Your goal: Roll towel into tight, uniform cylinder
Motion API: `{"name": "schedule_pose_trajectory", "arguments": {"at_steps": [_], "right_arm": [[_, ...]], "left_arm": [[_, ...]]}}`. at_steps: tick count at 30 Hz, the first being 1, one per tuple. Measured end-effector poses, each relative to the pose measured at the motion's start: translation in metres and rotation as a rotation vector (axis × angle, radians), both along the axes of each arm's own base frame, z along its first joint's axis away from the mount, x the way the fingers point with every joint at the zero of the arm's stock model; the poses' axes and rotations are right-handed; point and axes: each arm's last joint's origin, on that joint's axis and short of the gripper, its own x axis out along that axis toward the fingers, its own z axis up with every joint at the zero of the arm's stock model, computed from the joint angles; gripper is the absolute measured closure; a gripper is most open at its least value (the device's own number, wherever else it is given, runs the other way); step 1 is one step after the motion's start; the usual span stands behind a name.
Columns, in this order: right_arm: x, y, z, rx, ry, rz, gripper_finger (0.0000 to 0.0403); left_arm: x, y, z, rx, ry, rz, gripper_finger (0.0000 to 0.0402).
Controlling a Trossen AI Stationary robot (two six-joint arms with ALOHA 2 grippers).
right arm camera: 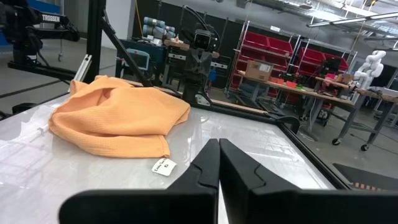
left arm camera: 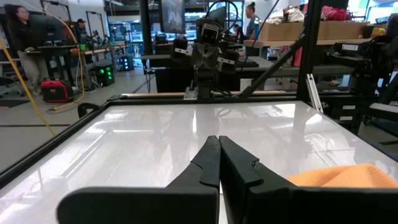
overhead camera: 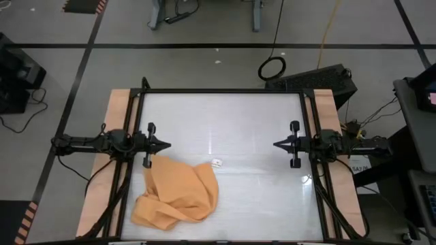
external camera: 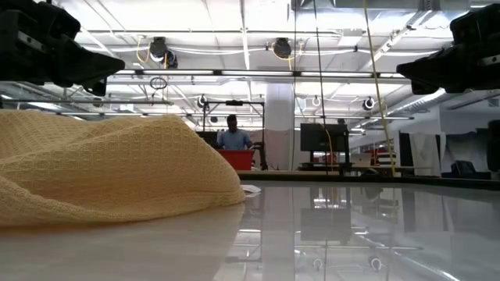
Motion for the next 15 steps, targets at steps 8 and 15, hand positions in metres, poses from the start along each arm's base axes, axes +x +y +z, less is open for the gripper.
{"name": "schedule_pose_trajectory", "arguments": {"at_steps": [8, 15], "right_arm": [[0.0, -0.0001, -0.0001, -0.131, 0.002, -0.009, 0.0403], [0.0, 0.0, 0.0, -0.023, 0.0, -0.001, 0.0403]], "left_arm": [[0.0, 0.0, 0.0, 0.0, 0.0, 0.0, 0.04], [0.0, 0.0, -0.0001, 0.0, 0.0, 0.0, 0.04]]}}
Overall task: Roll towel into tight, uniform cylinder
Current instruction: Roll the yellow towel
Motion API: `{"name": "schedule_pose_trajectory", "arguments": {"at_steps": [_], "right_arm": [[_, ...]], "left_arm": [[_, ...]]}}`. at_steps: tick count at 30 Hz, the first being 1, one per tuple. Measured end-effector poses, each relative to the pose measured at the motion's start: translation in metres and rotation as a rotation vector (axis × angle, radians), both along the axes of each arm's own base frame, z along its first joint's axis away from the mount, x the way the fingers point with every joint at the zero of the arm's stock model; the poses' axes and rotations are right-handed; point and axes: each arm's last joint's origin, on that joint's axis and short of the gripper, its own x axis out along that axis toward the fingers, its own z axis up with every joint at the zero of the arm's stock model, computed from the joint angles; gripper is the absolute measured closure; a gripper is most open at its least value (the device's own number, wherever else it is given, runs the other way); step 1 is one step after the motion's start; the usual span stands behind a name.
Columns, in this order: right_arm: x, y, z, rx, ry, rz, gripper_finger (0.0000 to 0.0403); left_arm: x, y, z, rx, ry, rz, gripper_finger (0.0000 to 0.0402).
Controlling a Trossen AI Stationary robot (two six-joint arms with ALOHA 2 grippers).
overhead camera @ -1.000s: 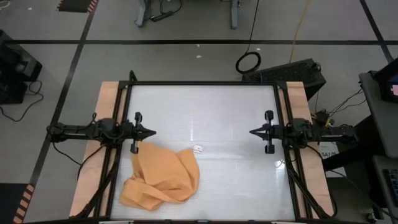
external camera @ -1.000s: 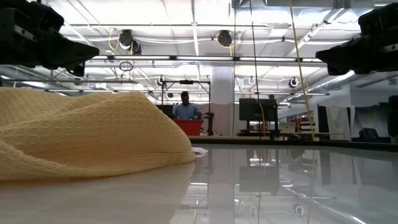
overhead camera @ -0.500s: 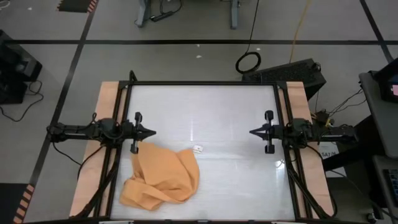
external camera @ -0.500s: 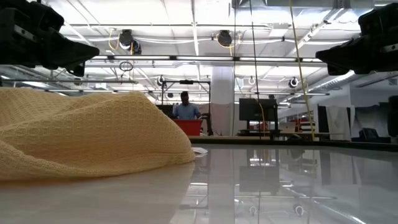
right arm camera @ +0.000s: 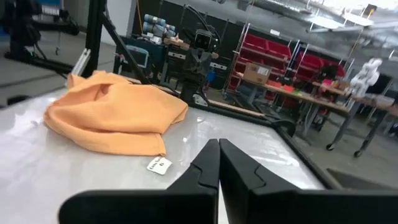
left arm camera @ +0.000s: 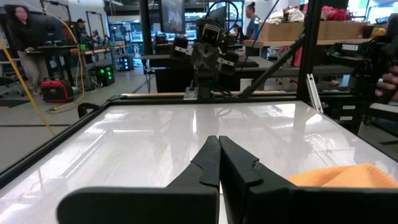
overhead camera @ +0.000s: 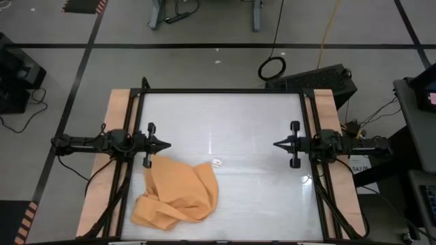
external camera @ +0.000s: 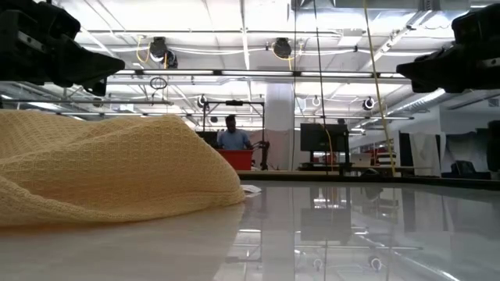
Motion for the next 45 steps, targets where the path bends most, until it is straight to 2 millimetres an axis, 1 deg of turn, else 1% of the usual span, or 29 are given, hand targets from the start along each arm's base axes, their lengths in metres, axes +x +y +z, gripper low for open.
{"name": "schedule_pose_trajectory", "arguments": {"at_steps": [8, 11, 13, 15, 19, 23, 25, 29, 33, 35, 38, 42, 45], "right_arm": [[0.0, 0.0, 0.0, 0.135, -0.001, 0.006, 0.0403], [0.0, 0.0, 0.001, 0.226, -0.013, 0.012, 0.0403], [-0.001, 0.0, 0.008, 0.243, -0.042, 0.018, 0.0403], [-0.004, 0.0, 0.019, 0.303, -0.056, 0.026, 0.0403], [-0.007, 0.0, 0.034, 0.409, 0.007, 0.024, 0.0403], [-0.007, 0.0, 0.056, 0.42, 0.013, 0.021, 0.0403], [-0.006, 0.0, 0.07, 0.413, 0.014, 0.021, 0.0403], [-0.002, 0.0, 0.106, 0.395, 0.041, 0.012, 0.0403], [0.005, 0.0, 0.148, 0.388, 0.076, 0.004, 0.0403], [0.01, 0.0, 0.168, 0.388, 0.091, 0.001, 0.0403], [0.021, 0.001, 0.193, 0.402, 0.115, -0.004, 0.0403], [0.04, 0.001, 0.211, 0.41, 0.157, -0.011, 0.0403], [0.055, 0.001, 0.21, 0.407, 0.217, -0.021, 0.0403]], "left_arm": [[0.0, 0.0, 0.0, 0.0, 0.0, 0.0, 0.04], [0.0, 0.0, 0.0, 0.0, 0.0, 0.0, 0.04], [0.0, 0.0, 0.0, 0.0, 0.0, 0.0, 0.04], [0.0, 0.0, 0.0, 0.0, -0.001, 0.0, 0.04], [0.0, 0.0, 0.0, 0.0, 0.0, 0.0, 0.04], [0.0, 0.0, 0.0, 0.0, -0.004, 0.001, 0.04], [0.0, 0.0, 0.001, 0.0, -0.009, 0.003, 0.04], [0.0, 0.0, 0.001, 0.0, -0.014, 0.005, 0.04], [0.0, 0.0, 0.002, 0.0, -0.016, 0.005, 0.04], [0.0, 0.0, 0.002, 0.0, -0.016, 0.007, 0.04], [0.0, 0.001, 0.002, -0.001, -0.018, 0.029, 0.04], [0.0, 0.001, 0.002, -0.001, -0.023, 0.032, 0.04], [0.0, 0.001, 0.002, -0.001, -0.024, 0.032, 0.04]]}}
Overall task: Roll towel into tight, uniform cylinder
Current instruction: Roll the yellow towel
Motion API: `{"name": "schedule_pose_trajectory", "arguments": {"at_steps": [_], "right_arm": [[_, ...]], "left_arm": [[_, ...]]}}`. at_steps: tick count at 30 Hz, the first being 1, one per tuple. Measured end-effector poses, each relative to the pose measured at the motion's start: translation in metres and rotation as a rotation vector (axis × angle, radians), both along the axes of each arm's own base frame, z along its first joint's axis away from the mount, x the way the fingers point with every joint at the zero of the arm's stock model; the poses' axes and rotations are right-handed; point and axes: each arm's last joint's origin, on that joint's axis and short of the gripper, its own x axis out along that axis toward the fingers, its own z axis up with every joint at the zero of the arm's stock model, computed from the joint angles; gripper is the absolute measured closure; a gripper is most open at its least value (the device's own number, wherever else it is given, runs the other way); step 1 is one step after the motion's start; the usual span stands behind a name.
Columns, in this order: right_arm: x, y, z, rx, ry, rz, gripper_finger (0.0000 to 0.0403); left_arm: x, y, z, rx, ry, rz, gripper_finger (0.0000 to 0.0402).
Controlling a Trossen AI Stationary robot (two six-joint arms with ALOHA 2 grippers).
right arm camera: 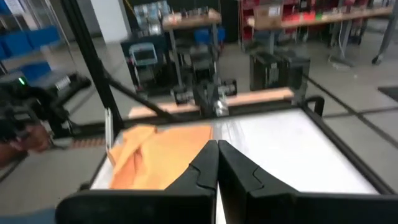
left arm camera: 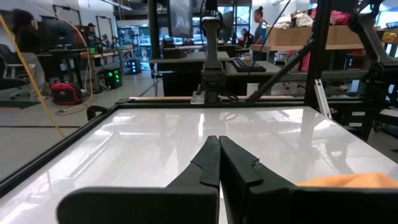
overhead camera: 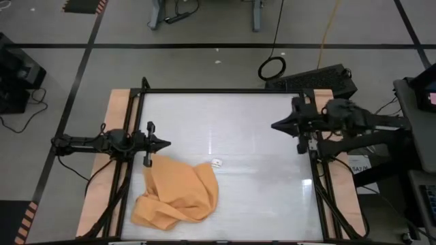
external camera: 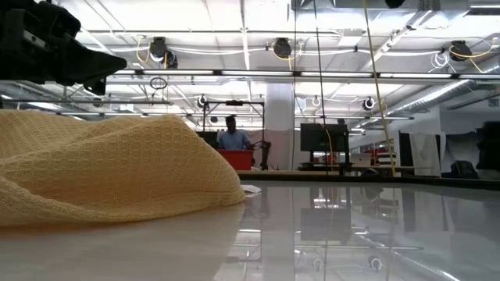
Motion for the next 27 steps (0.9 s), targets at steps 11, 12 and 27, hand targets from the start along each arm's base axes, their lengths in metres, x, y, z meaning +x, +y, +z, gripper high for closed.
{"name": "schedule_pose_trajectory", "arguments": {"at_steps": [11, 12, 27], "right_arm": [[0.049, 0.001, -0.043, -0.11, 0.095, 0.017, 0.0403], [0.051, 0.001, -0.047, -0.11, 0.105, 0.018, 0.0403], [0.079, 0.001, -0.128, -0.056, 0.232, 0.007, 0.0403]], "left_arm": [[-0.003, 0.002, 0.016, -0.112, -0.051, 0.062, 0.04], [-0.006, 0.002, 0.025, -0.13, -0.071, 0.064, 0.04], [-0.038, 0.003, 0.194, -0.121, 0.203, 0.074, 0.04]]}}
